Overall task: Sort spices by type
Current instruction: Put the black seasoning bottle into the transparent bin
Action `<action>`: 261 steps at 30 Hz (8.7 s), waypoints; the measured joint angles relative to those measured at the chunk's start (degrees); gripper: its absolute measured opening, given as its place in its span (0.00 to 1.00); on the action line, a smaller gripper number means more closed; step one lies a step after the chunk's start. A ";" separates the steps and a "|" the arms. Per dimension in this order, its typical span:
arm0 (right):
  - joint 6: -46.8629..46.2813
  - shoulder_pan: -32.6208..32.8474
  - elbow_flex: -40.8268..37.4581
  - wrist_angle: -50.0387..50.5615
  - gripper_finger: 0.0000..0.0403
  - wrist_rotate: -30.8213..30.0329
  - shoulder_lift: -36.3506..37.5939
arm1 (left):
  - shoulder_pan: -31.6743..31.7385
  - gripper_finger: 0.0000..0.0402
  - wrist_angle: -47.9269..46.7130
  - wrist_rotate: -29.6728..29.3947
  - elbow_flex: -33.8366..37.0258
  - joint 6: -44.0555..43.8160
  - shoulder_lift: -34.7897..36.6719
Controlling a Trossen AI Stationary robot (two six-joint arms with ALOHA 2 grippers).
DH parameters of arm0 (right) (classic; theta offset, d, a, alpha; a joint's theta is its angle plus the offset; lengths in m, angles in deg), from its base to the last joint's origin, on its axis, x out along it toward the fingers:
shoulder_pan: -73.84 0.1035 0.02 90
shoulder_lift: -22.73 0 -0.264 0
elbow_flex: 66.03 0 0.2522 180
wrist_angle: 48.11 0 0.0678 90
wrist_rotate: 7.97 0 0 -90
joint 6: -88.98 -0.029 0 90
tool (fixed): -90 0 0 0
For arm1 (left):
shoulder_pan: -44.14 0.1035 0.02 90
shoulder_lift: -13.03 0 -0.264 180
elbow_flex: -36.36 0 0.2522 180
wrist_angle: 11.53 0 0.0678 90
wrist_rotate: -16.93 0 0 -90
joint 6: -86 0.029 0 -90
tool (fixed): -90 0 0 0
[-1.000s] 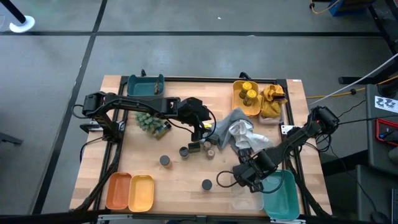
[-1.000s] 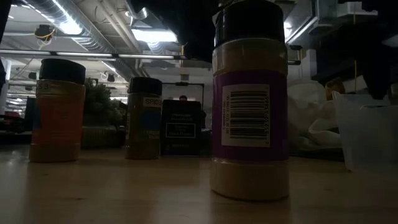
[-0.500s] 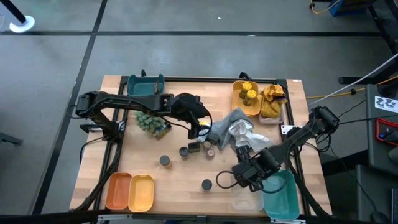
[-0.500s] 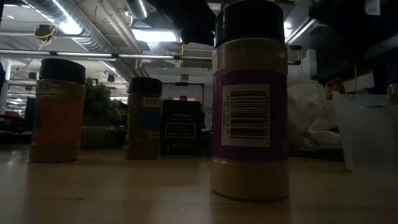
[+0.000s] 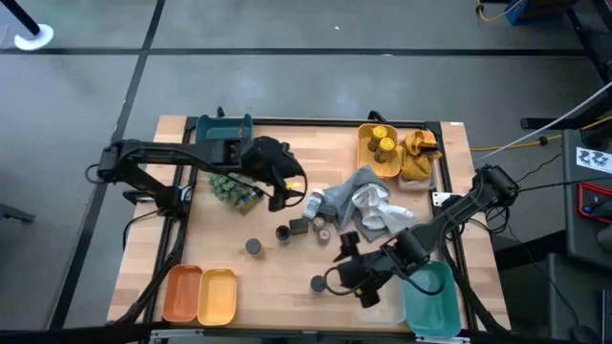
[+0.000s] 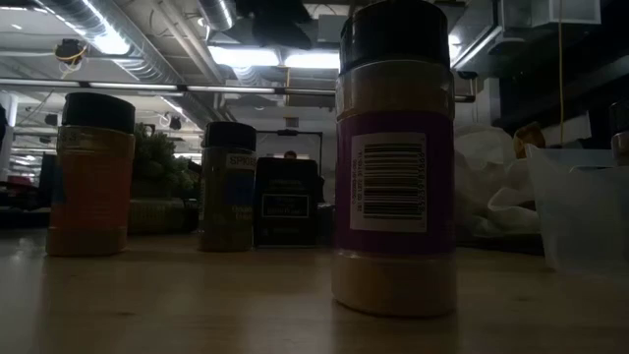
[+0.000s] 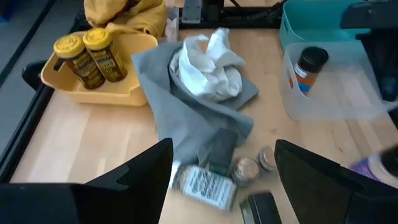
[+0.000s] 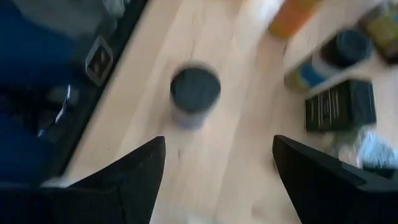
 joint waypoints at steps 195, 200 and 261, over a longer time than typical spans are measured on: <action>-46.92 13.17 -14.49 13.23 0.63 -24.37 -1.28 | -6.84 0.66 -0.64 -0.05 9.07 -11.58 6.53; -46.75 13.17 -14.49 13.23 0.64 -24.36 -1.28 | -6.84 0.66 -0.64 -0.05 9.07 -11.58 6.53; -39.15 1.84 -14.40 13.59 0.64 -3.63 -1.37 | -6.83 0.66 -0.83 -0.05 9.07 -8.37 7.82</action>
